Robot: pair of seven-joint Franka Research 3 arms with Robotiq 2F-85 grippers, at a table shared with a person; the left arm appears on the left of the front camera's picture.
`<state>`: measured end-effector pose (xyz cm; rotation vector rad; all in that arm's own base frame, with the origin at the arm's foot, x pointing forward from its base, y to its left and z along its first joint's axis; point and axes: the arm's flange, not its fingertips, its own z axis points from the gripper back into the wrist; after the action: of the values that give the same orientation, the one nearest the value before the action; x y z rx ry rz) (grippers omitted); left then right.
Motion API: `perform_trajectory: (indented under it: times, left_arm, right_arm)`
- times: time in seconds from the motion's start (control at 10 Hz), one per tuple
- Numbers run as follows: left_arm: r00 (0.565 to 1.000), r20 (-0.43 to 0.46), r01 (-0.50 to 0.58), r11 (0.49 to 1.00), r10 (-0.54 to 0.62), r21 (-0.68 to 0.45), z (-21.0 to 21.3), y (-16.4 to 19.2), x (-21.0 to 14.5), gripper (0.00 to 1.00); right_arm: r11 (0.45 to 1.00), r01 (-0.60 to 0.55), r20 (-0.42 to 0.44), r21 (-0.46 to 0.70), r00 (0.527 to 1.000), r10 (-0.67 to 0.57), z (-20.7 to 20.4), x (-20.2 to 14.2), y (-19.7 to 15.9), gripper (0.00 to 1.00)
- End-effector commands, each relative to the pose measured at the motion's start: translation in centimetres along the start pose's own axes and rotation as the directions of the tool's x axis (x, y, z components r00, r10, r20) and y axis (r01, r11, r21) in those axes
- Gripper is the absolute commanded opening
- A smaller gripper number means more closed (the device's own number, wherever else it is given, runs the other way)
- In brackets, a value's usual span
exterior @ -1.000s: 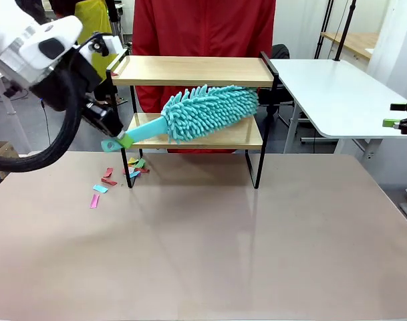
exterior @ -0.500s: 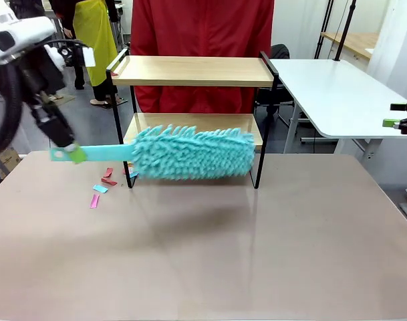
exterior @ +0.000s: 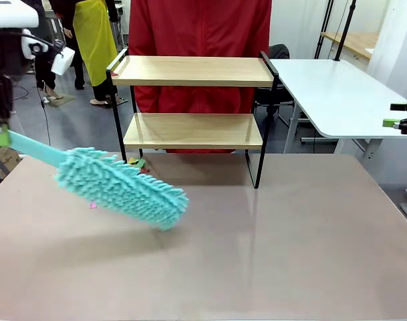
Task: Clean the shelf.
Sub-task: Clean the specific section of the Shelf indicated by the human with the Duster, then hand the Duster back to the human.
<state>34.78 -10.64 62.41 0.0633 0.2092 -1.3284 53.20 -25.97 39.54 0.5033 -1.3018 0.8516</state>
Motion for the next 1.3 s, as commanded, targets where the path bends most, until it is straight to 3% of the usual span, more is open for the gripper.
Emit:
perform_trajectory:
  times: [0.0,0.1,0.2,0.3,1.2]
  left_arm:
    - [0.984,-0.146,0.115,0.992,-0.105,0.061,2.4,-0.1,-0.7,0.13]
    - [0.980,-0.180,0.096,0.994,-0.086,0.048,3.1,0.3,-0.4,0.13]
    - [0.981,-0.188,0.066,0.991,-0.044,0.115,3.4,0.4,0.5,0.13]
    - [0.989,-0.135,0.069,0.997,-0.063,0.038,2.0,-0.2,-0.6,0.13]
    - [0.989,-0.135,0.069,0.997,-0.063,0.038,2.0,-0.2,-0.6,0.13]
  right_arm:
    - [1.000,0.013,-0.019,-0.003,1.000,-0.013,-0.1,0.6,0.0,1.00]
    - [1.000,0.013,-0.019,-0.003,1.000,-0.013,-0.1,0.6,0.0,1.00]
    - [1.000,0.013,-0.019,-0.003,1.000,-0.013,-0.1,0.6,0.0,1.00]
    - [1.000,0.013,-0.019,-0.003,1.000,-0.013,-0.1,0.6,0.0,1.00]
    - [1.000,0.013,-0.019,-0.003,1.000,-0.013,-0.1,0.6,0.0,1.00]
